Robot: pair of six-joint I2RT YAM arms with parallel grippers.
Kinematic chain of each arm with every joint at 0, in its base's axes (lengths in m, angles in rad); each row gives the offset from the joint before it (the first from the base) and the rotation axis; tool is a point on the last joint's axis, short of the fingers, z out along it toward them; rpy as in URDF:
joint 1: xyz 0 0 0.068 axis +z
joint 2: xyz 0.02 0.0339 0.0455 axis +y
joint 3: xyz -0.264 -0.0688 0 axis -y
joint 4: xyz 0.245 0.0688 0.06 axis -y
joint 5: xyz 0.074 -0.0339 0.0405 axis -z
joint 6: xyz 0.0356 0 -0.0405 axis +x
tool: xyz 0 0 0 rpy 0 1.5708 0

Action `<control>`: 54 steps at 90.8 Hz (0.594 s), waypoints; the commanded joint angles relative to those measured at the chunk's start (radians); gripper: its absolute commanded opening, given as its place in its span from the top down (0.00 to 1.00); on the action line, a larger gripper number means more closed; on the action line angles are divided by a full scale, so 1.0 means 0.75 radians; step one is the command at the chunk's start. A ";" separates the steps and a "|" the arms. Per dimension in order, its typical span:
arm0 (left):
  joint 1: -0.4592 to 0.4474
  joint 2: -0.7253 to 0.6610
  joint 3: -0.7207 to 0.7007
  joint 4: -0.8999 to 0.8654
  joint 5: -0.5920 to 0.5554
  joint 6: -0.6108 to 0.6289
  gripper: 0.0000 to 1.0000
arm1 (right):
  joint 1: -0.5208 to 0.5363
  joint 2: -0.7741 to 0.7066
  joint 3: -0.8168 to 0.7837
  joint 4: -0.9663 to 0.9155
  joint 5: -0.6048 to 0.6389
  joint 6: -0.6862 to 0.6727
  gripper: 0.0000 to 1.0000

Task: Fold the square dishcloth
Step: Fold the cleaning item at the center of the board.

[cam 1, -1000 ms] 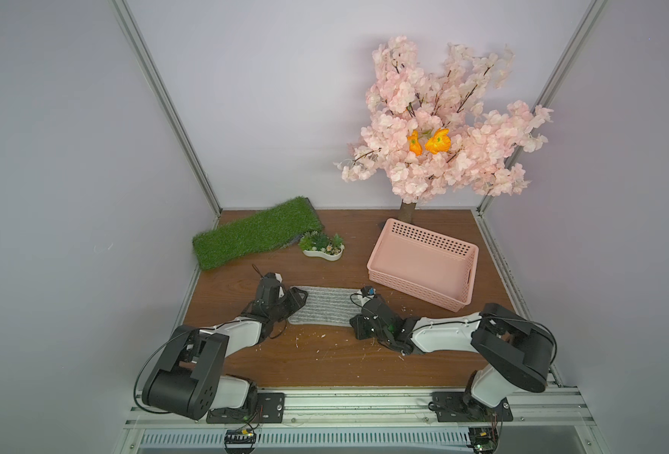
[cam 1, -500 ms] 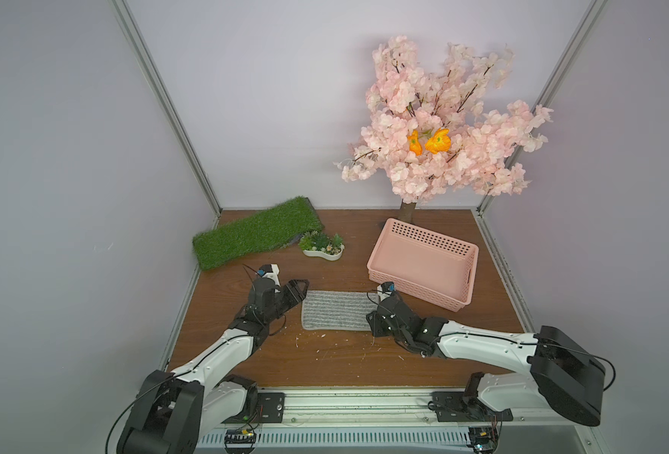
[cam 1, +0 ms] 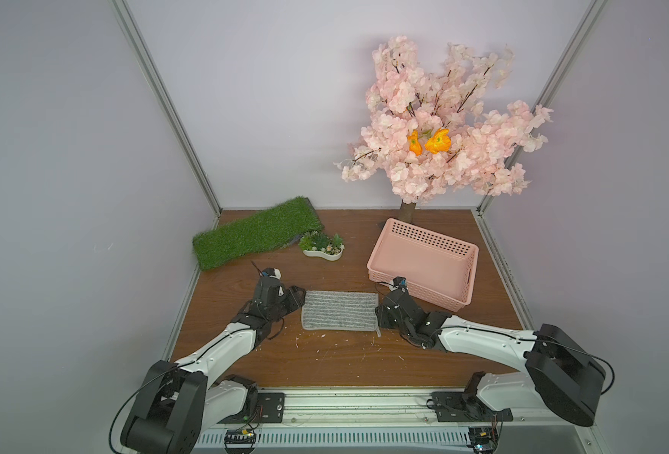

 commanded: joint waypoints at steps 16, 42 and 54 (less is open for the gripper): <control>-0.121 0.066 0.072 -0.188 -0.185 0.056 0.44 | -0.020 0.159 0.030 0.038 -0.085 0.033 0.65; -0.168 0.083 0.067 -0.224 -0.282 0.026 0.47 | -0.021 0.259 0.085 -0.016 -0.105 0.037 0.71; -0.169 0.102 0.071 -0.223 -0.297 0.028 0.49 | -0.021 0.262 0.089 -0.060 -0.079 0.046 0.73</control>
